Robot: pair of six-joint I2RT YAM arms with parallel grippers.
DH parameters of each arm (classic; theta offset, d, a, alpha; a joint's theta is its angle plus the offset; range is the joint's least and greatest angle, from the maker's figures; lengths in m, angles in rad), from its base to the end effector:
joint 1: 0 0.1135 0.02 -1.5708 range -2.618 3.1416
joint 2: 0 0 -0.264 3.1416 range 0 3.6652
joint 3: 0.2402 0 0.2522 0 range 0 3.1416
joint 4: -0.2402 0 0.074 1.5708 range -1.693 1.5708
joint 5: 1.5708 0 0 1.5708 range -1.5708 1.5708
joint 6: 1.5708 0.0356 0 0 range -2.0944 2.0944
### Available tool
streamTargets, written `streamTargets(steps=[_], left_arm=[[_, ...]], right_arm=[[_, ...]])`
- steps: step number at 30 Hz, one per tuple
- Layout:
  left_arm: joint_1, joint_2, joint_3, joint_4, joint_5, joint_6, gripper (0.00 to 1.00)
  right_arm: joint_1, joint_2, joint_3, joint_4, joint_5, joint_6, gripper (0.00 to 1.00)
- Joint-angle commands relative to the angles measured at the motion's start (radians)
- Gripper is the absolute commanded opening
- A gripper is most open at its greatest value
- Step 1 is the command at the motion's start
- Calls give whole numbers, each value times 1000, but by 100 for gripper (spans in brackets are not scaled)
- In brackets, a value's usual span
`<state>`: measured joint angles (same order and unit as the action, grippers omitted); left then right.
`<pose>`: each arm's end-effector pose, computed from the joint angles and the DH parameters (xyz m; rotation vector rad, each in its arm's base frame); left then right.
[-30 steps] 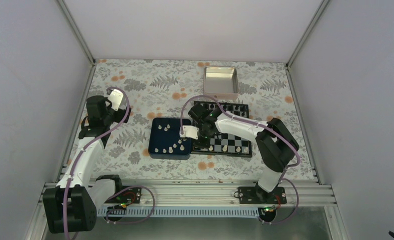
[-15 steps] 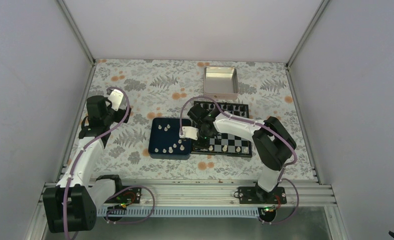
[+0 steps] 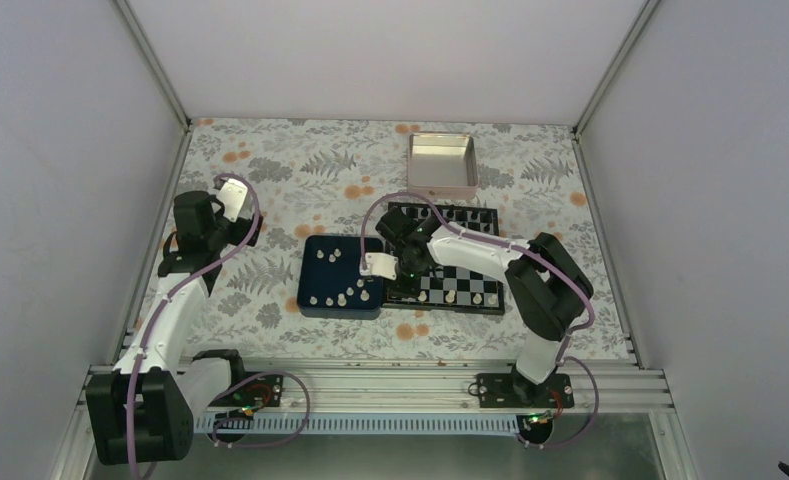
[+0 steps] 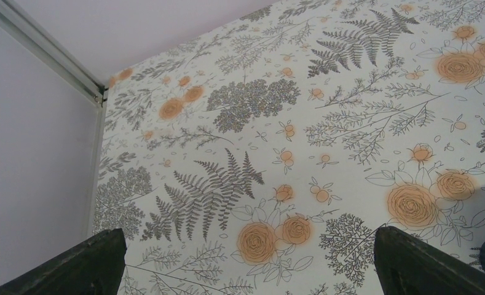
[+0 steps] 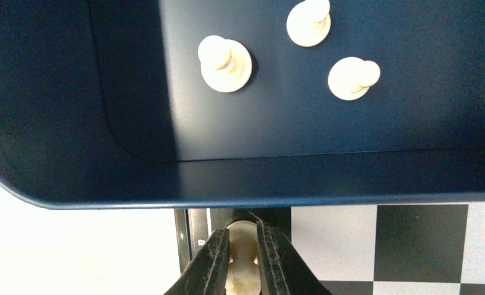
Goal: Set up the chess pieces on the board
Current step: Place the chess piece on the chessboard, then pick up the chess piece from the storage box.
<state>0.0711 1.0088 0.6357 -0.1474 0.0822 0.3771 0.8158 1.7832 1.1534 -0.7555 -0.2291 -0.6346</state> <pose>0.2239 0.0130 0.2490 0.3685 2.0621 0.1857 0.2196 0.2451 0.1690 -1.9845 2.1914 0.3636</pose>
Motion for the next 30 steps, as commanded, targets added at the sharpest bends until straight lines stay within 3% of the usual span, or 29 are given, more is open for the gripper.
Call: streamTargets(steps=[1,5,12,18,30], left_arm=[[6,-2,-1,18,9,-8,100],[6,0,0,19,8,-9,100],[6,1,-2,20,6,-9,100],[6,-2,-2,20,4,-9,100],[6,-12,-5,20,6,-8,100]], right_arm=[[-7,-3,20,-25,14,6,12],[-7,-5,21,-24,11,6,15],[-9,-21,29,-16,19,8,35],[-9,-45,91,-47,51,3,40],[-1,98,470,-153,41,-23,43]])
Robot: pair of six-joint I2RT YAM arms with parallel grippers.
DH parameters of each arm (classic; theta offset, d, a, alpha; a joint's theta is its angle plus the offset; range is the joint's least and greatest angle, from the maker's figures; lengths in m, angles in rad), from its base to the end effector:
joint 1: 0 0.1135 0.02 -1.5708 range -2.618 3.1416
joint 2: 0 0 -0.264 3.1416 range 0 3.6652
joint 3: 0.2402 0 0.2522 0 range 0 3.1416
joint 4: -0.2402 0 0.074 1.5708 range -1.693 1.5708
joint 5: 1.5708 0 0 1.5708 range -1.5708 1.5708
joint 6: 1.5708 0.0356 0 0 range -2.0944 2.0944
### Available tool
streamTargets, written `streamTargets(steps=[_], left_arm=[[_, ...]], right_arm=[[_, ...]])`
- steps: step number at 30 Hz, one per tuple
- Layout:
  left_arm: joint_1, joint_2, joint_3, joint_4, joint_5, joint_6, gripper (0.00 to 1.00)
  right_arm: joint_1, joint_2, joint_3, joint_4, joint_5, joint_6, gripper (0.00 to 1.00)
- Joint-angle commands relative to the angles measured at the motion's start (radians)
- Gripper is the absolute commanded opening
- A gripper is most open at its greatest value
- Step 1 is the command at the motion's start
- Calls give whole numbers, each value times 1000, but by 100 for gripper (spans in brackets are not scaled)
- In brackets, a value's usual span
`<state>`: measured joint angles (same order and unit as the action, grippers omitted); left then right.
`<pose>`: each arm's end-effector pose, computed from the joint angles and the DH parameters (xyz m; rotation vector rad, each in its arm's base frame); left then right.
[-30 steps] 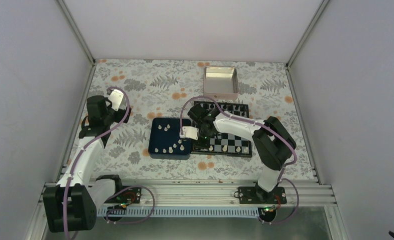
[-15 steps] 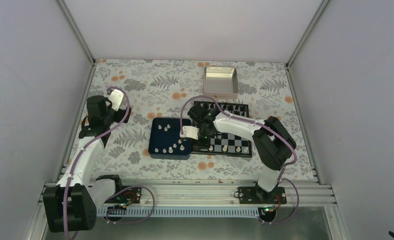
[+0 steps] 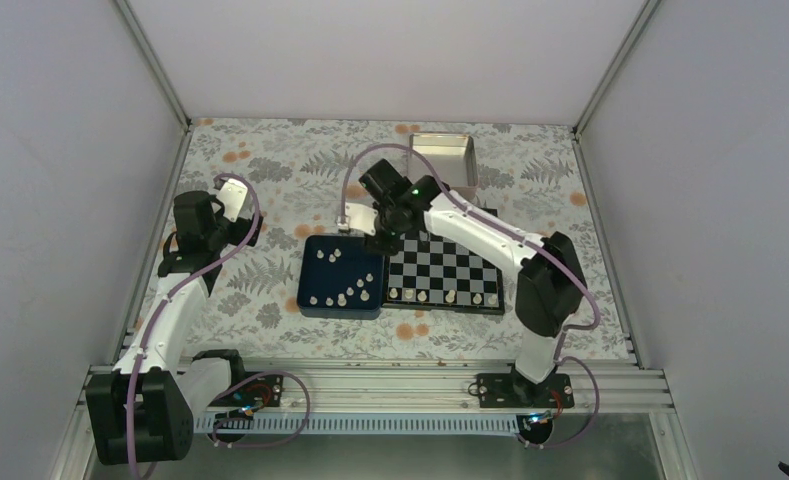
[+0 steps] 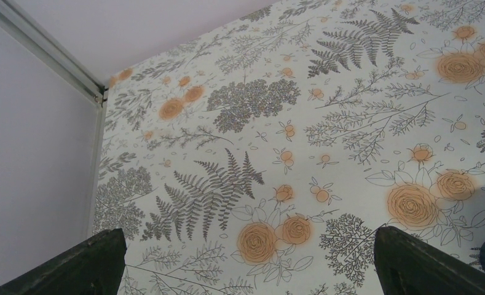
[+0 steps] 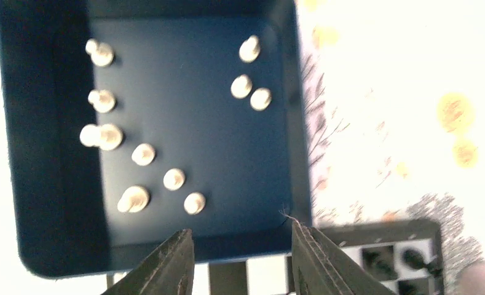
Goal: Set up the chess pieces on the board
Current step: Pick up the chess piece from the storage box.
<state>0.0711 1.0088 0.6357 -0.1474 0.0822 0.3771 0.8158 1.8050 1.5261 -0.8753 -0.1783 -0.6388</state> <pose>0.2239 0.0130 0.2490 0.3685 2.0621 0.1857 0.2540 0.2792 0.2608 -1.8521 2.0033 0.2938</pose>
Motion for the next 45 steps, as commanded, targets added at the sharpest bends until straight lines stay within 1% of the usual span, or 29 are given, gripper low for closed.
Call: streamTargets(steps=[1,9,15,25,30,33,38,45], left_arm=[[6,-13,-6,21,9,-7,100],[6,-16,-8,22,13,-9,100],[7,-10,-10,24,17,-6,100],[7,-13,-14,27,25,-6,100],[9,-22,-14,24,28,-7,100],[9,-27,-15,22,30,-7,100],[10,-28,-15,22,31,-8,100],[10,-25,-14,20,31,-7,100]], right_arm=[[3,98,124,-36,-9,-20,43],[42,310,334,-52,15,-28,43],[61,406,418,-50,11,-41,42],[74,484,457,-46,-9,-50,42],[79,511,468,-58,28,-46,41],[79,480,449,-74,28,-40,40],[80,362,290,-72,12,-42,36],[86,203,108,-71,-32,-33,36]])
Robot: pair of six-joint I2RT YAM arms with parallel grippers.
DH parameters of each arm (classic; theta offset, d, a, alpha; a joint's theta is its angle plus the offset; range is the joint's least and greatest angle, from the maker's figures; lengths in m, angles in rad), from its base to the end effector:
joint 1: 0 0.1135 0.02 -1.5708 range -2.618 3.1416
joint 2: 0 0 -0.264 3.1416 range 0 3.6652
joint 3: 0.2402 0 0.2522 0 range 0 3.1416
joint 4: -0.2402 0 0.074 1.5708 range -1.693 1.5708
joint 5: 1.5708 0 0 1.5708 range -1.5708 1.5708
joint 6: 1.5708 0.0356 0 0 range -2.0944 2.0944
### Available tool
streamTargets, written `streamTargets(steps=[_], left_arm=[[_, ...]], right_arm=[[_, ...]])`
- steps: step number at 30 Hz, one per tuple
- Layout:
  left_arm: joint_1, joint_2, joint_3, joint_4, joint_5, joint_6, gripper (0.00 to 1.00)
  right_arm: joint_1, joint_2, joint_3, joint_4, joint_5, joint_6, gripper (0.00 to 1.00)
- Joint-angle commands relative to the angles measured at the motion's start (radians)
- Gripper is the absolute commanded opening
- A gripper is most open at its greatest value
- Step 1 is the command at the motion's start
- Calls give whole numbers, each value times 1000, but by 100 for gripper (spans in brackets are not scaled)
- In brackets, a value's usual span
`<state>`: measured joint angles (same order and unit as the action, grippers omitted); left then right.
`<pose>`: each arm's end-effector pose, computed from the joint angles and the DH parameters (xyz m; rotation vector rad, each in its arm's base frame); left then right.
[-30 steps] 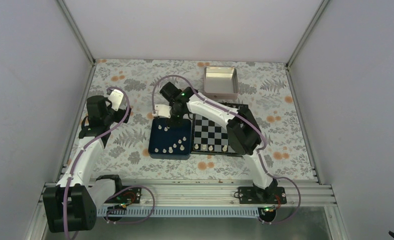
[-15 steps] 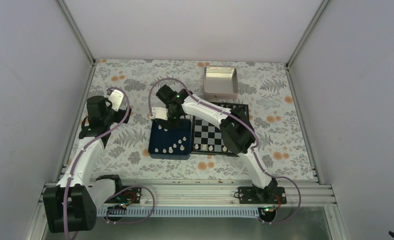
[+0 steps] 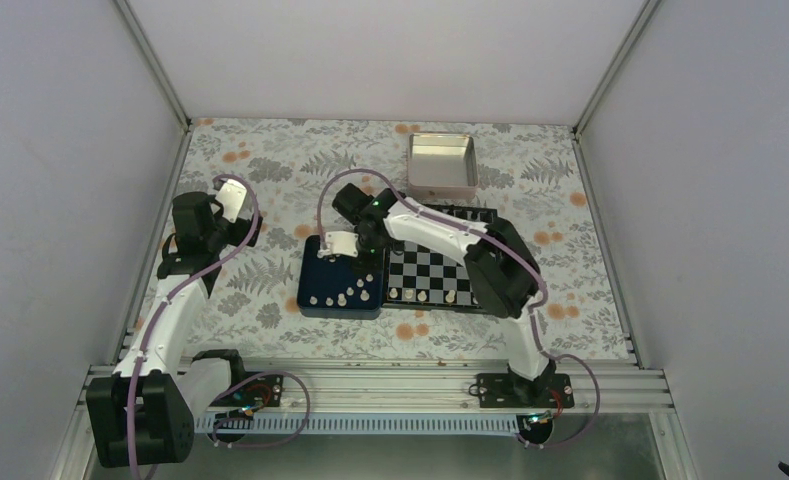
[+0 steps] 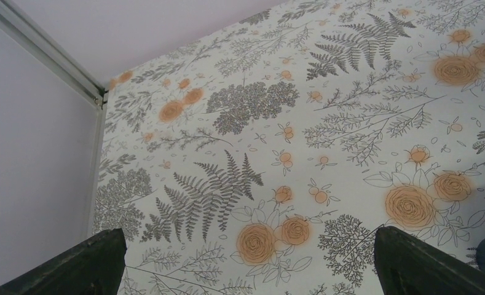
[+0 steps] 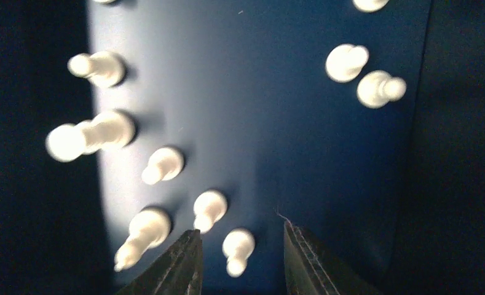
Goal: Set up the chess pieces on the board
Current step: Pick up the chess piece from the storage box.
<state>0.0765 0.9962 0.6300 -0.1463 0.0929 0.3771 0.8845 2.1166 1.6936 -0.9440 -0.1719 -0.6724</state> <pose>0.2217 0.0137 0.2497 0.3683 2.0531 0.1797 0.2659 0.3343 0.1865 -2.0857 2.0780 0.2841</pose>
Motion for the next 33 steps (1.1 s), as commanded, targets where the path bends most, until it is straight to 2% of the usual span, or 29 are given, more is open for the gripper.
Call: streamTargets(steps=[1,9,33], left_arm=[[5,-11,-7,19,21,-7,100],[6,-9,-4,15,13,-9,100],[6,4,-11,12,33,-1,100]], right_arm=[[20,-121,-73,-2,-41,2,36],[77,-102,-92,-16,-64,-4,41],[137,2,5,-33,-94,-1,43]])
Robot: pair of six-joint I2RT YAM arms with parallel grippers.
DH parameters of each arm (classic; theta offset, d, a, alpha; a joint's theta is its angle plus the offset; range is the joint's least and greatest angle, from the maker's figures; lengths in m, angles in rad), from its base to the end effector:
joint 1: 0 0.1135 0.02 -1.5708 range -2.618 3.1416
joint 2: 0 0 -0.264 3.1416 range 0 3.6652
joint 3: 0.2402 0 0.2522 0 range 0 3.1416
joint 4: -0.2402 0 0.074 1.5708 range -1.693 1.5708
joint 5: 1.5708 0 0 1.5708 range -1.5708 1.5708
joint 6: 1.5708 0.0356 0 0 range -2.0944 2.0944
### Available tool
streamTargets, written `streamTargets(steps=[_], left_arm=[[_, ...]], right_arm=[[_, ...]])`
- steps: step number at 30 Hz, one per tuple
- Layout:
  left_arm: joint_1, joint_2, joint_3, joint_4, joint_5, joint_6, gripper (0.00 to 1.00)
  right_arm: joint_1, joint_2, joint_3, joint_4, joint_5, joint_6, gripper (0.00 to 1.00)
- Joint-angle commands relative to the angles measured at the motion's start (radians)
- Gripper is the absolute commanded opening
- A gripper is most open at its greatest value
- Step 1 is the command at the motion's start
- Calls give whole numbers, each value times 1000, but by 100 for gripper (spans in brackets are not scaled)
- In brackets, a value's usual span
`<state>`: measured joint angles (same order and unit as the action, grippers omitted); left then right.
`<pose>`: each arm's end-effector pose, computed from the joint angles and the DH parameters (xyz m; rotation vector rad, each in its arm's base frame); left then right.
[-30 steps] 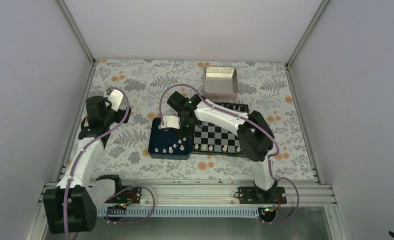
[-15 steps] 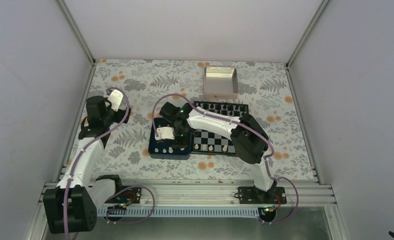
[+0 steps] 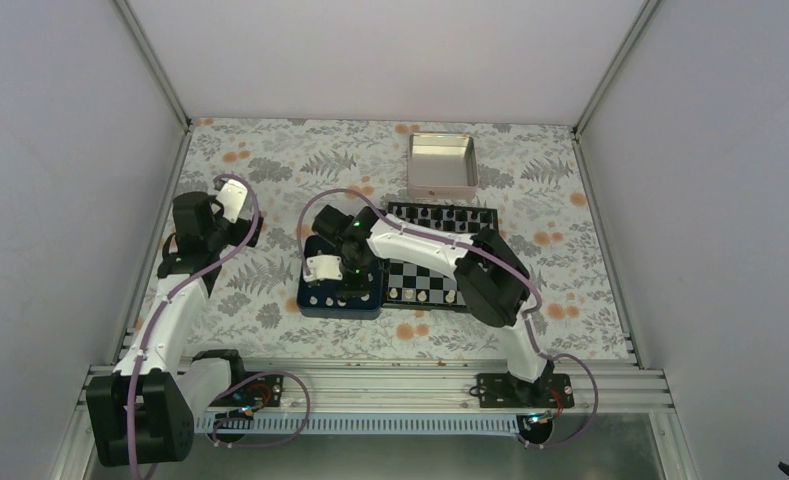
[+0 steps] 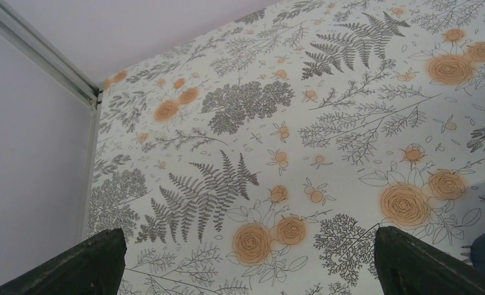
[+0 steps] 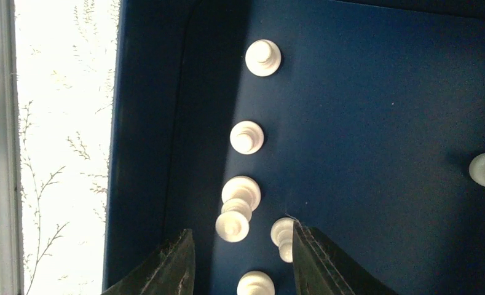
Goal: Set up the chess pieces on the board
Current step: Pick up the chess piece from the storage box.
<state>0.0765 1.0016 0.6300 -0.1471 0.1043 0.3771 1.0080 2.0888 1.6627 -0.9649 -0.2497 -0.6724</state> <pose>0.2224 0.0133 0.2486 0.3755 2.0567 0.1665 0.2156 0.3582 0.1895 -2.2408 1.9625 0.4134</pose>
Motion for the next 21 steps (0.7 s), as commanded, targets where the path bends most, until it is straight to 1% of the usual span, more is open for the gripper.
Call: streamTargets(steps=[1,4,9,11,16,18,21], left_arm=[[7,-3,-10,13,21,-1,100],[8,-3,-10,13,23,-1,100],[9,-2,-10,13,26,-1,100],[9,-1,-11,12,29,-1,100],[11,-3,-10,12,29,-1,100],[11,-6,-10,9,31,-2,100],[12,-7,-10,9,30,-1,100]], right_arm=[[15,33,38,-13,-16,-1,43],[16,44,45,-14,-12,-1,42],[15,46,36,-3,-17,0,37],[15,46,36,-2,-20,0,33],[17,47,42,-2,-28,-1,17],[19,43,41,-1,-29,-1,13],[19,20,36,-2,-38,-2,10]])
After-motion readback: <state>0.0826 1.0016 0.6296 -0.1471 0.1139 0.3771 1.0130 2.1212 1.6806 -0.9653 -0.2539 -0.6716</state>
